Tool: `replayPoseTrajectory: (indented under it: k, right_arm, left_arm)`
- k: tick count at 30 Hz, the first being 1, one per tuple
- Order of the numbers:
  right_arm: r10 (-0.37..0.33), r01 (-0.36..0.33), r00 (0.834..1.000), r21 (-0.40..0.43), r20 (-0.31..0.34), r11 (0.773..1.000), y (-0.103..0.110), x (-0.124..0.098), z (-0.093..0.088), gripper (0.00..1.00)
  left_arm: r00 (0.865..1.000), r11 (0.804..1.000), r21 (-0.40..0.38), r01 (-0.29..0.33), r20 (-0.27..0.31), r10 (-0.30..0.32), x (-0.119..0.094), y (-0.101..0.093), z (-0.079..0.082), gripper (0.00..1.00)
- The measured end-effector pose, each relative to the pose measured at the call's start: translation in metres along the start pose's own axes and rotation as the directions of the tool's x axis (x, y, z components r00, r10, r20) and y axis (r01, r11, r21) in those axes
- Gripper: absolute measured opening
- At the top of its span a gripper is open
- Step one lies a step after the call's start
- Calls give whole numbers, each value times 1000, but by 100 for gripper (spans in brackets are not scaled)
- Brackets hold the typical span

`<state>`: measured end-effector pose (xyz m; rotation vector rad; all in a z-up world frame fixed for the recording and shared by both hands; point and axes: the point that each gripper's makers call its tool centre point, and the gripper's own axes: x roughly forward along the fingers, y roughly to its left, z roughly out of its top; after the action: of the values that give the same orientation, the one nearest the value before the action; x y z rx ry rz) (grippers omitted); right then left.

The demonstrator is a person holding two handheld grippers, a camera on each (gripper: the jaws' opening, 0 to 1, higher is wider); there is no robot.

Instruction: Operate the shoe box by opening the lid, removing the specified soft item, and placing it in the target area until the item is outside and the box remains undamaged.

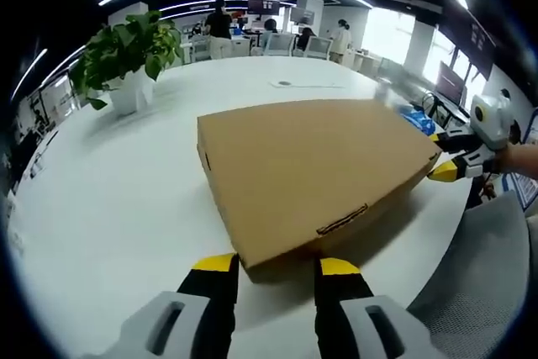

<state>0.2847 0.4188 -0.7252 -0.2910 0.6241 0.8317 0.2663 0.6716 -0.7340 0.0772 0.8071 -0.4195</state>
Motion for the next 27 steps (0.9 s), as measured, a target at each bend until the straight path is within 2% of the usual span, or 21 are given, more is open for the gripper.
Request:
replayPoseTrajectory:
  k: [4, 10, 12, 14, 21, 27]
  right_arm:
    - [5, -5, 1000, 0, 7, 1000, 0, -7, 4, 34]
    - [12, -12, 999, -16, 32, 1000, 3, -14, 18, 34]
    - [8, -7, 1000, -24, 25, 1000, 2, -13, 17, 32]
    - [8, -8, 1000, -8, 24, 1000, 1, -12, 15, 31]
    - [5, -5, 1000, 1, 14, 1000, -1, -8, 13, 30]
    - [1, -1, 1000, 6, 14, 1000, -7, -3, 17, 31]
  left_arm:
    - [1000, 1000, 11, -2, 7, 2, -10, -2, 3, 37]
    - [999, 996, 87, -17, 45, 13, -23, -5, 18, 36]
    - [998, 995, 102, -9, 62, 3, -22, -8, 24, 34]
    - [999, 993, 118, -25, 47, 19, -19, -4, 22, 33]
    - [999, 995, 95, -26, 42, 22, -15, 0, 21, 31]
    - [999, 995, 91, -28, 43, 24, -10, 2, 28, 31]
